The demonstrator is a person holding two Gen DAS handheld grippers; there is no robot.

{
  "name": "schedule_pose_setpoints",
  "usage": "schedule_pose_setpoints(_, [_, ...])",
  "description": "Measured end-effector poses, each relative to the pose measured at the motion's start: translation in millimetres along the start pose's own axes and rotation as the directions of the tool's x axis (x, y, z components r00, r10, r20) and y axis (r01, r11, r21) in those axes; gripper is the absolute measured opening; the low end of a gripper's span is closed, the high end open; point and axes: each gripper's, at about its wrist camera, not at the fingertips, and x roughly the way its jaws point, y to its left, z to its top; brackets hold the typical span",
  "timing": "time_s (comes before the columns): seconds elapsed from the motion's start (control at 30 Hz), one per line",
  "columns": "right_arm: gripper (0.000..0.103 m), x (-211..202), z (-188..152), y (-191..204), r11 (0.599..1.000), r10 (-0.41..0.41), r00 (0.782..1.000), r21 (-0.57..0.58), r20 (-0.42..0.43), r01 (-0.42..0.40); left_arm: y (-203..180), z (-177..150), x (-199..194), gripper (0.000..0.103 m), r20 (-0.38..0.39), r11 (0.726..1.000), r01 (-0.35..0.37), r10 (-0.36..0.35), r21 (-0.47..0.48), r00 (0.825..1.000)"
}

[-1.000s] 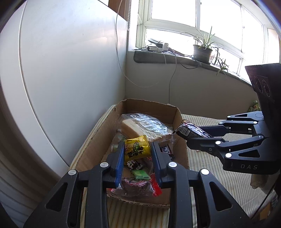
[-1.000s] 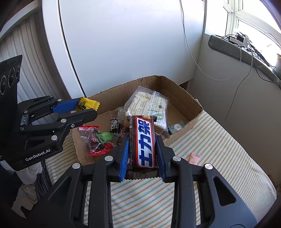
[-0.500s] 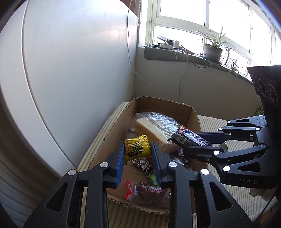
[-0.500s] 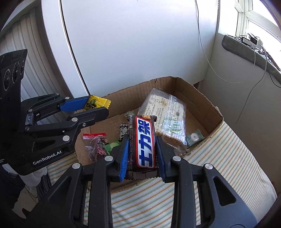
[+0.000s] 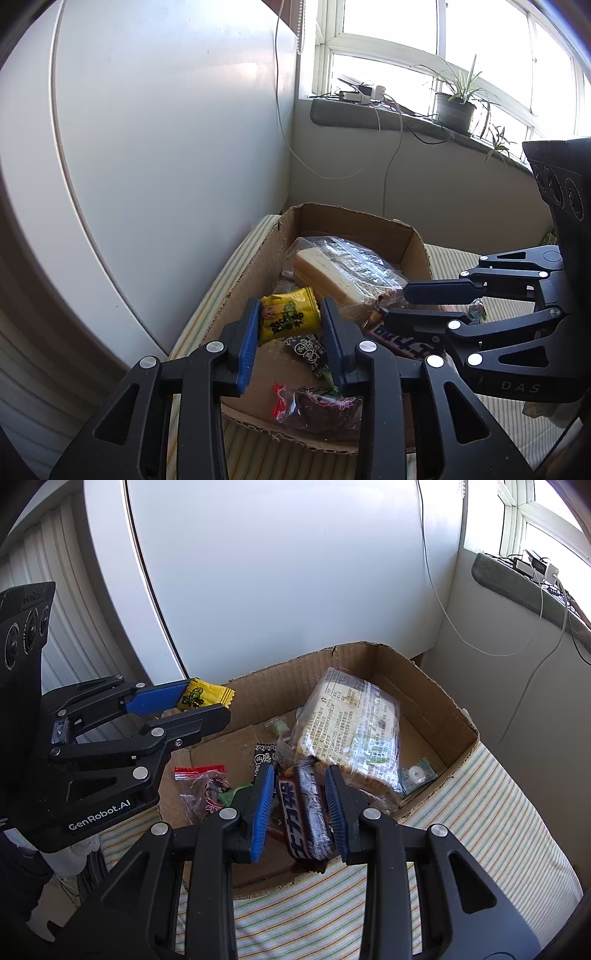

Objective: Organize snacks
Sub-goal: 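Lower the bar into the box and open the right gripper while the left releases the yellow packet, then move the right gripper to the red-white cup candy while the left moves to the pink packet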

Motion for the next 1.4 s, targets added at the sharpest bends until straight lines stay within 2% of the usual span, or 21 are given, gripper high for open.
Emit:
schedule_pose_setpoints(0.03, [0.036,0,0,0,1.000,-0.005,1.000,-0.002,0.001,0.005,0,0,0,0.038,0.000,1.000,0.000,0.000,-0.001,1.000])
schedule_pose_setpoints(0.07, [0.049,-1,0,1,1.000,-0.012,1.000,-0.003,0.004,0.012,0,-1,-1,0.041,0.002,1.000,-0.002,0.002,-0.001,1.000])
schedule_pose_setpoints(0.13, [0.062,-4,-1,3,1.000,-0.027,0.999,-0.004,0.021,0.027,0,-1,-2,0.052,0.009,1.000,-0.010,0.010,-0.003,1.000])
schedule_pose_setpoints(0.2, [0.069,-7,-3,4,0.999,-0.036,0.999,-0.007,0.027,0.036,1,-1,-2,0.054,0.008,1.000,-0.015,0.015,-0.003,1.000])
schedule_pose_setpoints(0.27, [0.080,-11,-5,6,0.999,-0.046,0.998,-0.019,0.032,0.047,1,-1,-2,0.061,0.008,1.000,-0.020,0.020,-0.008,1.000])
schedule_pose_setpoints(0.3, [0.082,-13,-6,6,0.998,-0.051,0.998,-0.024,0.034,0.052,1,-1,-2,0.065,0.008,1.000,-0.022,0.023,-0.010,1.000])
schedule_pose_setpoints(0.37, [0.082,-16,-9,7,0.998,-0.059,0.998,-0.030,0.035,0.060,0,-1,-3,0.067,0.008,1.000,-0.028,0.028,-0.007,1.000])
schedule_pose_setpoints(0.43, [0.083,-17,-10,5,0.997,-0.067,0.997,-0.030,0.031,0.068,-2,-1,-2,0.077,0.008,0.999,-0.039,0.039,-0.006,0.999])
schedule_pose_setpoints(0.5, [0.083,-18,-11,4,0.997,-0.074,0.997,-0.028,0.027,0.075,-4,-1,-3,0.079,0.010,0.999,-0.042,0.042,-0.009,0.999])
schedule_pose_setpoints(0.9, [0.083,-41,-26,-11,0.994,-0.109,0.993,-0.005,0.041,0.109,-26,1,-13,0.079,0.028,0.999,-0.033,0.032,0.014,0.999])
schedule_pose_setpoints(1.4, [0.083,-72,-54,-63,0.983,-0.174,0.984,0.074,0.044,0.170,-72,10,-16,0.079,0.049,0.996,0.015,-0.020,0.086,0.999])
